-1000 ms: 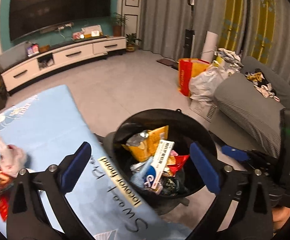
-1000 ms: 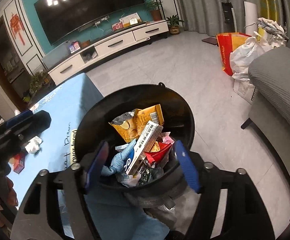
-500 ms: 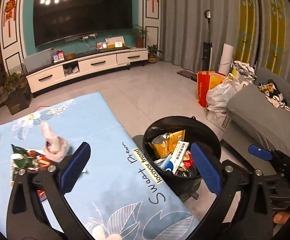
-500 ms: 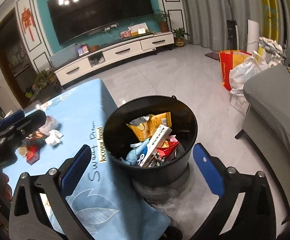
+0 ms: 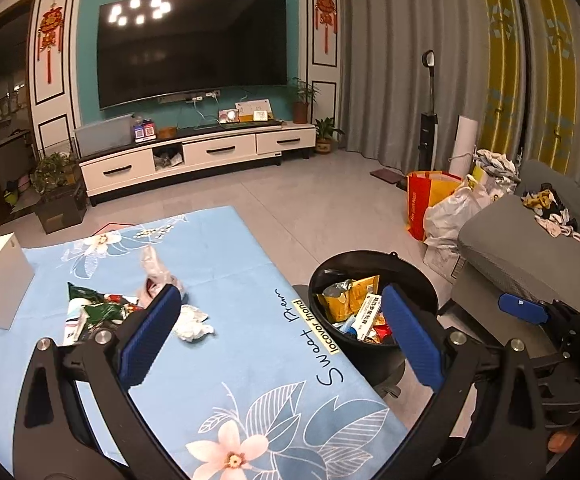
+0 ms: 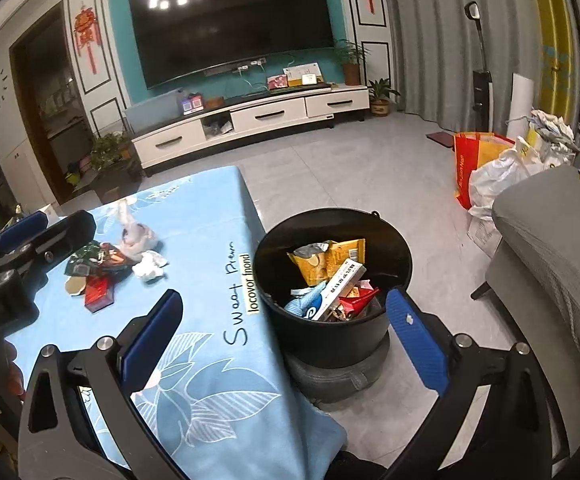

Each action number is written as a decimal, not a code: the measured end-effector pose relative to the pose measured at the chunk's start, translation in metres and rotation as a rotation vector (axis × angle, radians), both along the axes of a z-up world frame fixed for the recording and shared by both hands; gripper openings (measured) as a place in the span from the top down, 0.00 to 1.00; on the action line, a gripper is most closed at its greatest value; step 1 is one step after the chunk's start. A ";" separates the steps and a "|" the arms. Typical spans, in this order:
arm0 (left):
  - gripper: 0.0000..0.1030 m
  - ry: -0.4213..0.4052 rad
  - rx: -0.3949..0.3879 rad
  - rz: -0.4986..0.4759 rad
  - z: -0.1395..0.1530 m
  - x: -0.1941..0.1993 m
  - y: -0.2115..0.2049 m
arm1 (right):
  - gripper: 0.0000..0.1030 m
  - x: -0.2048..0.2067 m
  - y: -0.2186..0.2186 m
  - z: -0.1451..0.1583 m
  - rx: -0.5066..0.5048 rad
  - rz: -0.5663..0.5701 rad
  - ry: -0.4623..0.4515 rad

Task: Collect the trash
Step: 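Move both tools back over the table toward the remaining trash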

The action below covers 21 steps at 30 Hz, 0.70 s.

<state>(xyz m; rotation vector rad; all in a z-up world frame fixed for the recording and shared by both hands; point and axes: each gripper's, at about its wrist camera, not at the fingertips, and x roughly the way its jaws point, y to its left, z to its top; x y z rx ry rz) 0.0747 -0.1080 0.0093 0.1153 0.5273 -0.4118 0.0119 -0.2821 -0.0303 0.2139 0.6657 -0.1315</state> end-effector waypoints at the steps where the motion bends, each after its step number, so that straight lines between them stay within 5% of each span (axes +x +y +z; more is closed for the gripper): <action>1: 0.03 -0.002 -0.002 0.003 0.001 -0.002 0.003 | 0.03 -0.001 0.003 0.002 -0.004 0.004 -0.001; 14: 0.03 -0.002 -0.017 0.039 0.000 -0.022 0.035 | 0.03 -0.008 0.032 0.009 -0.029 0.054 -0.008; 21: 0.03 0.122 -0.050 0.126 -0.040 -0.008 0.084 | 0.03 0.009 0.059 -0.018 -0.006 0.127 0.084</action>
